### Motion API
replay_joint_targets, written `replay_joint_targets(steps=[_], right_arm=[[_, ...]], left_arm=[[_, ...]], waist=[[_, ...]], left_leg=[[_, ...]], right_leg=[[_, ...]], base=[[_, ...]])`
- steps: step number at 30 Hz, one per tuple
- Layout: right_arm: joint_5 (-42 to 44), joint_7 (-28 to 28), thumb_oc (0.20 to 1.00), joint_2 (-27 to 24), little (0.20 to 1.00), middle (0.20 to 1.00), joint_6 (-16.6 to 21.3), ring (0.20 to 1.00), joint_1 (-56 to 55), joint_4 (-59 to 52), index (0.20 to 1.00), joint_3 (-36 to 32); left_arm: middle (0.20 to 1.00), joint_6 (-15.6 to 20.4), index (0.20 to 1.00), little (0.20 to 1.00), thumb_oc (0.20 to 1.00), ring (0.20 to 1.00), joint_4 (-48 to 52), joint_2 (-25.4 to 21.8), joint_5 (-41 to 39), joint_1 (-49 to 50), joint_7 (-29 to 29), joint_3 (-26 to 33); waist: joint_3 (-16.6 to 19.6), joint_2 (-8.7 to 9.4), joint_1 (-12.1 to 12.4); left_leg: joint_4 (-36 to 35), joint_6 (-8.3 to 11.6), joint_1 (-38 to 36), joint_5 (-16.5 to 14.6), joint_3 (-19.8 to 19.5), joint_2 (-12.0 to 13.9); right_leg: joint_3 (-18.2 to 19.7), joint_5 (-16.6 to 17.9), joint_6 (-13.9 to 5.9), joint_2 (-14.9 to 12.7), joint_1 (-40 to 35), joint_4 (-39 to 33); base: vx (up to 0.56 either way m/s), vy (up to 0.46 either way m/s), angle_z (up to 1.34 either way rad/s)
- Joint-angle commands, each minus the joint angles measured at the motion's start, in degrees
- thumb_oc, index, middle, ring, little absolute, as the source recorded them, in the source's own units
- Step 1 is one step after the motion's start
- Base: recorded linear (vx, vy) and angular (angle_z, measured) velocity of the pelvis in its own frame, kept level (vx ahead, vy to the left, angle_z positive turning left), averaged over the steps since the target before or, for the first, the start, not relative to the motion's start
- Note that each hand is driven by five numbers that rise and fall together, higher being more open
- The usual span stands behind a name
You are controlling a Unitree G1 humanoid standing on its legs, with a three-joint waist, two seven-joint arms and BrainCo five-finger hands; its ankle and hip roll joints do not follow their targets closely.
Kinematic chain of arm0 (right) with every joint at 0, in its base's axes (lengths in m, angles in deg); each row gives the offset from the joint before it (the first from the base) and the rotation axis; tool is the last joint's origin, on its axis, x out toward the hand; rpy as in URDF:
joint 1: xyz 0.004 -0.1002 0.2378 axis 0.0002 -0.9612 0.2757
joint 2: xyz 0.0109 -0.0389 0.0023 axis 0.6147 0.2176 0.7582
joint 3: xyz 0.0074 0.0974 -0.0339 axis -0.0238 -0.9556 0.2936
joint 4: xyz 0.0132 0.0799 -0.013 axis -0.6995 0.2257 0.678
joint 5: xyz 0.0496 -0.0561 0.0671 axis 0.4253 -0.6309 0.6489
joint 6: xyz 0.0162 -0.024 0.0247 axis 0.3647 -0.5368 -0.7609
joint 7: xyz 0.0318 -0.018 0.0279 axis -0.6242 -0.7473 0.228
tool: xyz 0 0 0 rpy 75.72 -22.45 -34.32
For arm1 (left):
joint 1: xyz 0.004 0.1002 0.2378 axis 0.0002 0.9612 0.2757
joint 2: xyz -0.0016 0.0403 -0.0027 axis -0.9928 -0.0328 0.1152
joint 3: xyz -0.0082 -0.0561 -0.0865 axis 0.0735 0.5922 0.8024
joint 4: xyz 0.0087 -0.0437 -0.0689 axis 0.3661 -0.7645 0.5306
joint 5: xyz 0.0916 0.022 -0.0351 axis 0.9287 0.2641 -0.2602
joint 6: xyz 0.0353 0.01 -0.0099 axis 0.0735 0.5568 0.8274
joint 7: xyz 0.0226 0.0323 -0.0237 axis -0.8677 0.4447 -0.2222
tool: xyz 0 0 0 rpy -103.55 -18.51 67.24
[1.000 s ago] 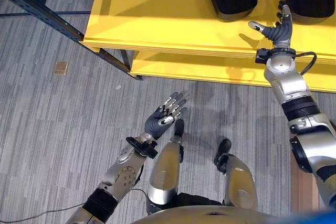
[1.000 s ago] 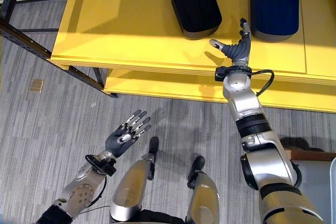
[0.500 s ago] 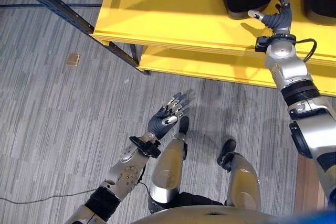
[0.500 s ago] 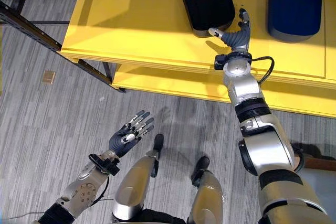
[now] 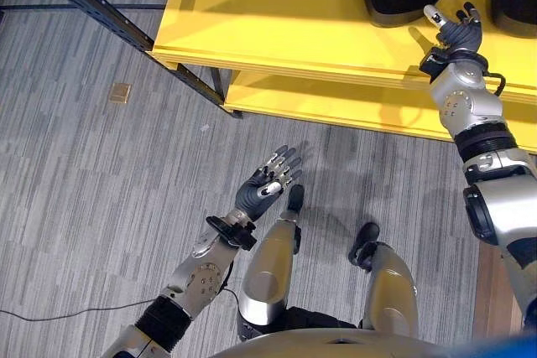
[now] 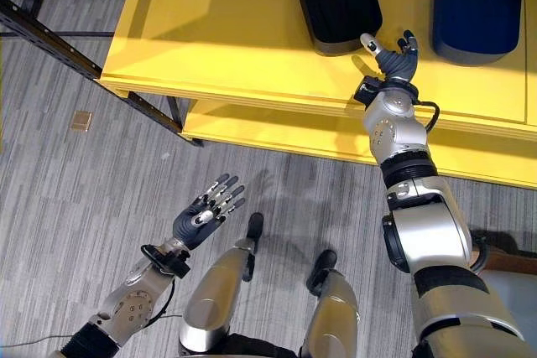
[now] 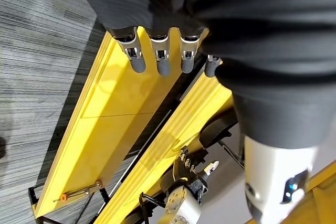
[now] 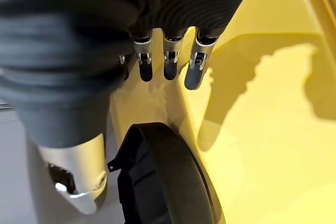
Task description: Move parts from the plastic box to the shelf.
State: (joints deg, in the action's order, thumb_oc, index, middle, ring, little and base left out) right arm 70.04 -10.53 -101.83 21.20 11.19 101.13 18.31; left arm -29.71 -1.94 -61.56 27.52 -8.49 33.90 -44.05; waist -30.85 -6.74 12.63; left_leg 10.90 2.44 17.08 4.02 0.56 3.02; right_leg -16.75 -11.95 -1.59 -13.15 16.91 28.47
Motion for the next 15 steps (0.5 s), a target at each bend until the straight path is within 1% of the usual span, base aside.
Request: replay_joint_targets(steps=[1, 4, 8, 12, 13, 14, 15], right_arm=[[0.43, 2.03, 1.0, -1.17, 1.0, 1.0, 2.74, 1.0, 5.59, 1.6, 1.0, 2.1], [1.06, 3.98, 1.0, -1.68, 1.0, 1.0, 2.86, 1.0, 6.69, 3.1, 1.0, 3.2], [-1.32, 6.15, 1.0, -2.4, 1.0, 1.0, 3.28, 1.0, 7.58, 3.76, 1.0, 4.74], [-4.44, 8.74, 1.0, -3.87, 1.0, 1.0, 3.04, 1.0, 9.21, 5.02, 1.0, 6.57], [-4.46, 9.5, 1.0, -4.33, 1.0, 1.0, 2.91, 1.0, 9.95, 5.87, 1.0, 7.69], [-4.35, 10.24, 1.0, -4.59, 1.0, 1.0, 3.08, 1.0, 10.49, 6.22, 1.0, 8.01], [-5.08, 11.11, 1.0, -4.69, 1.0, 1.0, 3.06, 1.0, 10.68, 6.36, 1.0, 8.2]], left_arm=[[1.0, 2.74, 1.0, 1.0, 1.0, 1.0, 4.02, 0.21, -0.68, 0.72, 0.97, -2.43], [1.0, 3.15, 1.0, 1.0, 1.0, 1.0, 3.8, 0.21, -1.2, 0.54, 0.94, -2.8], [1.0, 2.62, 1.0, 1.0, 1.0, 1.0, 4.35, -0.24, -1.31, 0.53, 1.22, -2.88], [1.0, 2.92, 1.0, 1.0, 1.0, 1.0, 4.12, -0.84, -1.75, 0.86, 0.32, -2.92], [1.0, 2.95, 1.0, 1.0, 1.0, 1.0, 4.27, -1.25, -2.07, 1.0, 0.28, -2.95], [1.0, 3.06, 1.0, 1.0, 1.0, 1.0, 4.46, -1.49, -2.33, 0.86, 0.17, -2.82], [1.0, 2.93, 1.0, 1.0, 1.0, 1.0, 4.69, -1.89, -2.82, 0.79, 0.08, -2.66]], waist=[[1.05, -0.72, 0.9], [1.05, -0.88, 1.01], [1.05, -1.06, 1.24], [1.05, -1.24, 1.4], [1.05, -1.19, 1.55], [1.05, -1.45, 1.71], [1.05, -1.5, 1.76]], left_leg=[[4.23, -0.87, 0.84, -2.38, 1.22, 1.41], [4.26, -0.79, 0.94, -2.28, 1.2, 1.39], [4.47, -0.78, 1.35, -2.11, 1.16, 1.22], [4.69, -0.73, 1.61, -2.05, 1.14, 1.26], [4.89, -0.27, 0.82, -3.16, 0.78, 1.06], [4.85, -0.64, 1.89, -1.98, 0.97, 1.14], [4.94, -0.66, 2.08, -1.99, 0.92, 1.07]], right_leg=[[-1.67, 4.1, 1.69, 0.85, -1.04, -0.36], [-1.76, 4.04, 1.75, 0.69, -0.95, -0.24], [-1.88, 4.0, 1.8, 0.51, -0.57, 0.19], [-1.98, 4.08, 1.81, 0.37, -0.33, 0.31], [-1.4, 2.97, 1.24, 0.24, -1.14, 0.49], [-2.04, 3.99, 1.81, 0.22, -0.19, 0.47], [-2.04, 3.93, 1.82, 0.22, -0.01, 0.62]], base=[[0.0, 0.0, 0.0], [0.0, 0.0, 0.0], [0.0, 0.0, 0.0], [0.03, -0.001, 0.02], [0.02, 0.01, 0.04], [0.02, 0.01, 0.05], [0.0, 0.006, 0.06]])
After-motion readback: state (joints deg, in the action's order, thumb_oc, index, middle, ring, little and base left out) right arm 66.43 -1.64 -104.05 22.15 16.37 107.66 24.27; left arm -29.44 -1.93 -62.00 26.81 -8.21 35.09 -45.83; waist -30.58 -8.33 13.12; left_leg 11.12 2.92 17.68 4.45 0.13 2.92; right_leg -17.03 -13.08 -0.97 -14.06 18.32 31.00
